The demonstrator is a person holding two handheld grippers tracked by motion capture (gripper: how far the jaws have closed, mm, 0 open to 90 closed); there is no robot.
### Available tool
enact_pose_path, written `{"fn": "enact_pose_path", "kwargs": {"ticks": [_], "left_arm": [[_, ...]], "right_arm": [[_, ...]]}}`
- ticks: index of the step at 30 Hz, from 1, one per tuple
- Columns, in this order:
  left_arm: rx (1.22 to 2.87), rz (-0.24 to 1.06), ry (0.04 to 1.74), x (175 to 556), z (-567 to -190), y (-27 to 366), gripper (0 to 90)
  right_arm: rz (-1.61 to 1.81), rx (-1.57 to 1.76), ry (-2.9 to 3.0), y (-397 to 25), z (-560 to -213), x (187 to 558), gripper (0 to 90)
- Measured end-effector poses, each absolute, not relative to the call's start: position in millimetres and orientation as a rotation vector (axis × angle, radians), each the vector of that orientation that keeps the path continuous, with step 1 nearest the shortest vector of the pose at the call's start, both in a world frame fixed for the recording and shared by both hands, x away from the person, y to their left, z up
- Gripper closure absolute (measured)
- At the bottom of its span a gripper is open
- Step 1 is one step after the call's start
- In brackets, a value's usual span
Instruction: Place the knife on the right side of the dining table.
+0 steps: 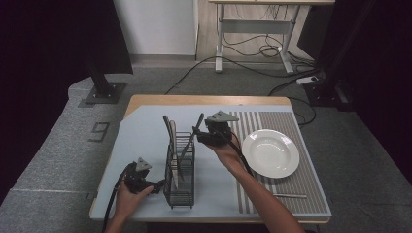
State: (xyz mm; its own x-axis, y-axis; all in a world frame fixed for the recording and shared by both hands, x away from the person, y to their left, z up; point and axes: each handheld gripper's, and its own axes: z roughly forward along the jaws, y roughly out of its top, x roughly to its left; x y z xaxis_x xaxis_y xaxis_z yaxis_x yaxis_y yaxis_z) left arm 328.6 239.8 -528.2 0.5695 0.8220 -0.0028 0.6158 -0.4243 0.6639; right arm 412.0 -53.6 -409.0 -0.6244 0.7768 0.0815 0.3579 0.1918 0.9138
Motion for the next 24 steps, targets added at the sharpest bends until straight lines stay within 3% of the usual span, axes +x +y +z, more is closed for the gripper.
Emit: {"fn": "enact_pose_path", "kwargs": {"ticks": [2, 7, 24], "left_arm": [[2.181, 0.431, 1.144, 328.6, -528.2, 239.8, 0.2], [2.181, 0.431, 1.144, 328.6, -528.2, 239.8, 0.2], [2.183, 0.428, 1.145, 328.7, -528.1, 239.9, 0.2]], "right_arm": [[1.415, 1.060, 2.078, -52.7, -409.7, 413.5, 44.7], [1.433, 1.018, 2.104, -48.1, -412.6, 416.9, 59.7], [1.584, 1.076, 2.120, -50.9, -412.0, 422.2, 70.3]]}}
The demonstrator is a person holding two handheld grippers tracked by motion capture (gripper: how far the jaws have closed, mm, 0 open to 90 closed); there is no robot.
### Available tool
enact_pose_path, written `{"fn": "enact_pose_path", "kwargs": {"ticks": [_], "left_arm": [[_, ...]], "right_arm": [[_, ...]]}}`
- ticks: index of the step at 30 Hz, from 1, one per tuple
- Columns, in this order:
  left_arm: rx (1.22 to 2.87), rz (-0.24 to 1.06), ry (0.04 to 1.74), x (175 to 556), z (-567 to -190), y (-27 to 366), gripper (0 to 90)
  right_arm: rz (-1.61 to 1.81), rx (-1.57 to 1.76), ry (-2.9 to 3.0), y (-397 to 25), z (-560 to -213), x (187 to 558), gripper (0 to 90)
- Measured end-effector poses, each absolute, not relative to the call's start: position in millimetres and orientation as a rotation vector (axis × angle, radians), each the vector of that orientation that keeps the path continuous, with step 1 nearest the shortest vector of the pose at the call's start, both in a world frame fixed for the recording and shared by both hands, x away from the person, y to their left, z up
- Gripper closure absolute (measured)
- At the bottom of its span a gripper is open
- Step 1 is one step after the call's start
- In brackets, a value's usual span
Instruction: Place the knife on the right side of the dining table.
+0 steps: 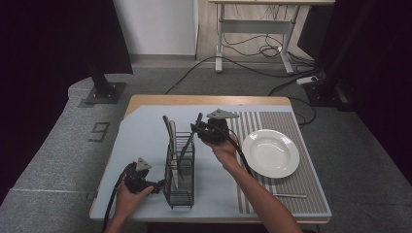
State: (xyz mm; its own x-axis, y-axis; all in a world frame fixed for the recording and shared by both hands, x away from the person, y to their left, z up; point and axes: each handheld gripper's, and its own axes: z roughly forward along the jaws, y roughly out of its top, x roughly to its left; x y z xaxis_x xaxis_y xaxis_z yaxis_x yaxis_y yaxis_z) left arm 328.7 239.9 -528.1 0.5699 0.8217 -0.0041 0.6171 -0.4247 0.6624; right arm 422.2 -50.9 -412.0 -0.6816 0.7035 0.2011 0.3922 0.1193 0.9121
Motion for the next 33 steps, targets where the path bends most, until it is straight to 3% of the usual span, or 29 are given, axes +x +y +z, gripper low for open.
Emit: {"fn": "enact_pose_path", "kwargs": {"ticks": [16, 33], "left_arm": [[2.183, 0.428, 1.144, 328.7, -528.0, 240.0, 0.2], [2.182, 0.429, 1.144, 328.7, -528.1, 239.9, 0.2]], "right_arm": [[1.880, 1.029, 2.060, -58.7, -398.5, 408.5, 82.6], [1.955, 0.955, 1.911, -84.0, -368.2, 395.9, 83.4]]}}
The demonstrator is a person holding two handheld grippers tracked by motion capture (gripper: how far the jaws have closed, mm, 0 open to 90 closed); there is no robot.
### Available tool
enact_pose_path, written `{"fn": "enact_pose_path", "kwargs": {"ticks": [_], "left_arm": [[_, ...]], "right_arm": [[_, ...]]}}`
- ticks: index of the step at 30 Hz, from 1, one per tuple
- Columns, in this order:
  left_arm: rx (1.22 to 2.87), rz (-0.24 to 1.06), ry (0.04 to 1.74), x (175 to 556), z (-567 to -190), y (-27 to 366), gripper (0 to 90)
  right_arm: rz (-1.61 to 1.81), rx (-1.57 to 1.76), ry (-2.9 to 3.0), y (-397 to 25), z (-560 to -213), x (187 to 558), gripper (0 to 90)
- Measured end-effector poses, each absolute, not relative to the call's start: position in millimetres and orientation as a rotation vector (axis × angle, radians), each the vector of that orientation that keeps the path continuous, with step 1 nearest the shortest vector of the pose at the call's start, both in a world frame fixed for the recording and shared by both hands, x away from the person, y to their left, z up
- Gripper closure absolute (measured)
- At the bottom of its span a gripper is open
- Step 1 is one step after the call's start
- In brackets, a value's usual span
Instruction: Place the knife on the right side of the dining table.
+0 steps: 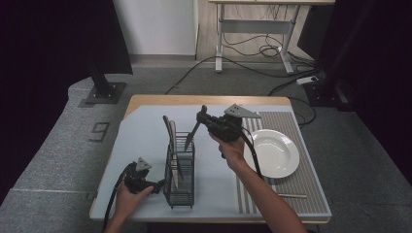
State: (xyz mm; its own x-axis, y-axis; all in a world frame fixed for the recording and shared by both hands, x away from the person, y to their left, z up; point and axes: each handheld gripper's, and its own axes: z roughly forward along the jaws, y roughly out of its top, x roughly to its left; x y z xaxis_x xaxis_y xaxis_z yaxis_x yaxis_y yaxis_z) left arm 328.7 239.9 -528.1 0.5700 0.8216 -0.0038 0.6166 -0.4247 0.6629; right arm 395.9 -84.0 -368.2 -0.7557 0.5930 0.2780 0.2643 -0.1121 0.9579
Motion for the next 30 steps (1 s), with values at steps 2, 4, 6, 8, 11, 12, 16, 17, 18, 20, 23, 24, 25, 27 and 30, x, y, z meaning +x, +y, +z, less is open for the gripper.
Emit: {"fn": "enact_pose_path", "kwargs": {"ticks": [2, 4, 6, 8, 11, 12, 16, 17, 18, 20, 23, 24, 25, 27, 30], "left_arm": [[2.182, 0.429, 1.144, 328.7, -528.1, 239.9, 0.2], [2.181, 0.430, 1.145, 328.7, -528.1, 239.9, 0.2], [2.183, 0.429, 1.144, 328.7, -528.0, 240.0, 0.2], [2.184, 0.429, 1.144, 328.7, -528.0, 240.0, 0.2], [2.183, 0.429, 1.144, 328.7, -528.0, 240.0, 0.2], [2.184, 0.430, 1.144, 328.8, -528.0, 240.1, 0.2], [2.183, 0.429, 1.144, 328.8, -528.0, 240.0, 0.2], [2.184, 0.430, 1.144, 328.8, -528.0, 240.0, 0.2], [2.183, 0.429, 1.144, 328.8, -528.0, 240.0, 0.2], [2.184, 0.430, 1.144, 328.8, -528.0, 240.1, 0.2], [2.184, 0.430, 1.144, 328.8, -528.0, 240.1, 0.2], [2.184, 0.430, 1.144, 328.8, -528.0, 240.1, 0.2], [2.184, 0.430, 1.144, 328.8, -528.0, 240.0, 0.2], [2.184, 0.429, 1.144, 328.7, -528.0, 240.0, 0.2], [2.184, 0.429, 1.144, 328.8, -528.0, 240.0, 0.2]], "right_arm": [[1.976, 0.936, 1.895, -89.0, -361.5, 393.4, 83.4], [1.986, 0.903, 1.878, -94.5, -353.6, 389.8, 83.4], [1.993, 0.888, 1.855, -100.1, -346.8, 387.0, 83.4], [2.008, 0.885, 1.829, -106.2, -341.7, 385.6, 83.4], [2.019, 0.890, 1.797, -115.5, -336.5, 384.3, 83.4], [2.017, 0.895, 1.789, -119.3, -335.3, 384.1, 83.4], [2.042, 0.915, 1.759, -131.7, -334.1, 385.2, 83.4], [2.050, 0.920, 1.750, -134.6, -333.9, 385.4, 83.4], [2.047, 0.924, 1.743, -137.2, -333.5, 385.3, 83.4], [2.025, 0.929, 1.731, -141.2, -333.1, 384.6, 83.4], [2.021, 0.942, 1.735, -146.1, -334.2, 384.5, 83.4], [2.001, 0.949, 1.739, -148.6, -336.4, 384.6, 83.4], [1.993, 0.952, 1.742, -149.4, -337.5, 385.0, 83.4], [1.968, 0.966, 1.746, -151.1, -342.2, 387.0, 83.4], [1.931, 0.989, 1.748, -154.1, -349.3, 392.3, 83.4]]}}
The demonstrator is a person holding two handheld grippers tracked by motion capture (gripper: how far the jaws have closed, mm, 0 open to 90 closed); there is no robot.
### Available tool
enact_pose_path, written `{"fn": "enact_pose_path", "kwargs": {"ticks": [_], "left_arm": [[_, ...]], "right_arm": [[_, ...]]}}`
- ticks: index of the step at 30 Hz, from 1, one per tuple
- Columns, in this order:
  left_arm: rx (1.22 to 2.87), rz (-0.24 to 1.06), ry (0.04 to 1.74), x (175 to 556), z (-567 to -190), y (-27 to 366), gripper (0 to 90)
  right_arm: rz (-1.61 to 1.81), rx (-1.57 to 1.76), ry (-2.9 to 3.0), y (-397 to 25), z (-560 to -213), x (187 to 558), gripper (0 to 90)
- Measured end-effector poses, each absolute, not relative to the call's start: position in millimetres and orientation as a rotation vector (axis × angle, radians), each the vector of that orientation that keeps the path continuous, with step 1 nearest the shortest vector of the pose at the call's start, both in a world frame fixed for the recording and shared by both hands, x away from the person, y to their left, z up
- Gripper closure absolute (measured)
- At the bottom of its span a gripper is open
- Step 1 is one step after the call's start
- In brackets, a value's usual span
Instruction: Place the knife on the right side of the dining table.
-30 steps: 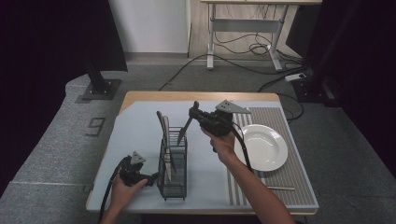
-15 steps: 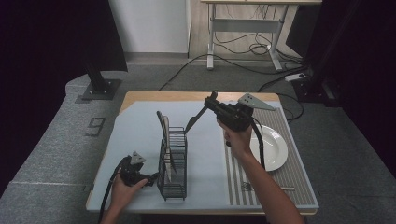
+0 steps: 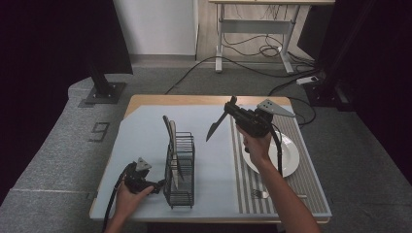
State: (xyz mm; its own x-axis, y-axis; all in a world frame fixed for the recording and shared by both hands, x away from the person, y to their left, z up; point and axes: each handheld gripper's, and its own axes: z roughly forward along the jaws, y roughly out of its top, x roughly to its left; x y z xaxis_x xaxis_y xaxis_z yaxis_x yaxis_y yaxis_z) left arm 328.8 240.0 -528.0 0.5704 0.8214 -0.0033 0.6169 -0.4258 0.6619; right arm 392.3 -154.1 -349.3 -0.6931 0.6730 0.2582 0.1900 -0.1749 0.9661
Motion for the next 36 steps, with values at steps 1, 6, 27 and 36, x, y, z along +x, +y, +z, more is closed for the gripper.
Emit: {"fn": "enact_pose_path", "kwargs": {"ticks": [1, 6, 27, 36], "left_arm": [[2.184, 0.429, 1.144, 328.8, -528.0, 240.0, 0.2], [2.184, 0.430, 1.143, 328.8, -528.0, 240.1, 0.2], [2.183, 0.428, 1.144, 328.8, -528.1, 240.0, 0.2], [2.183, 0.429, 1.144, 328.8, -528.1, 240.0, 0.2]], "right_arm": [[1.922, 1.002, 1.744, -155.3, -351.7, 394.3, 83.4], [1.878, 1.071, 1.737, -164.0, -364.0, 404.8, 83.4], [1.733, 1.222, 1.694, -187.3, -397.6, 437.7, 83.3], [1.683, 1.267, 1.643, -197.1, -406.1, 452.9, 83.3]]}}
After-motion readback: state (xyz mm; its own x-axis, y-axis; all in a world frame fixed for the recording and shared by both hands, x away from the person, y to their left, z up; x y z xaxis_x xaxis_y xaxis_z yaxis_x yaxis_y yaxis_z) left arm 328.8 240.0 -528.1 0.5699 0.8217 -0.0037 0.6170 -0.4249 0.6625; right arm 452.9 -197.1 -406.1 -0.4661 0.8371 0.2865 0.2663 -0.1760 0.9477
